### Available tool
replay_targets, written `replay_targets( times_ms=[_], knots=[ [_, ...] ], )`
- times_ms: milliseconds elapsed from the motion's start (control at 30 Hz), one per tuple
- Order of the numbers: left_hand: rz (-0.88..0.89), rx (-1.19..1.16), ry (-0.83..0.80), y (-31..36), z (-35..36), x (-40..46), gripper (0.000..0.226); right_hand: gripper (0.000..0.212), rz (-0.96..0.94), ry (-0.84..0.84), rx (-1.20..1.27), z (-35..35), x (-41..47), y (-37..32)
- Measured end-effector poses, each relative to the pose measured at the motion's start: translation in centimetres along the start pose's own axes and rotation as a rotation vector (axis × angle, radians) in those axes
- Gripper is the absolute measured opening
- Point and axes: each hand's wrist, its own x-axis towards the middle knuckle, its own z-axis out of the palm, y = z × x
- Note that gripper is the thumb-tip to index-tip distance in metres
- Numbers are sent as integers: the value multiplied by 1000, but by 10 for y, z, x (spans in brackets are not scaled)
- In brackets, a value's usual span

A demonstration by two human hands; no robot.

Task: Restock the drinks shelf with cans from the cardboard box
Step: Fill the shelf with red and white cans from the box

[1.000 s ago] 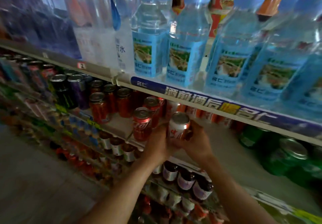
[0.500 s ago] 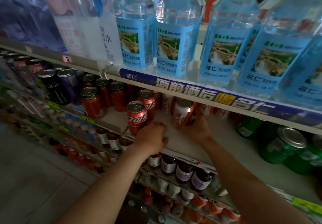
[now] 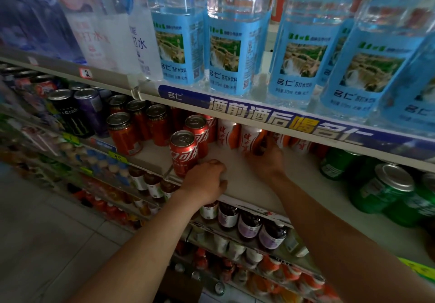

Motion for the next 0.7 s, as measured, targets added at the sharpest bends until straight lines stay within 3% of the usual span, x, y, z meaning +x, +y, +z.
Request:
replay_targets(
  times_ms=[333, 567, 700],
  knots=[
    [15, 1, 27, 0, 2, -2, 41, 41, -17, 43, -32, 1, -3, 4],
    [-2, 33, 0, 3, -1, -3, 43, 48, 25, -30, -62, -2, 0, 1],
    [50, -140, 75, -1, -1, -8, 41, 59, 50, -121, -124, -18, -15, -14]
  ],
)
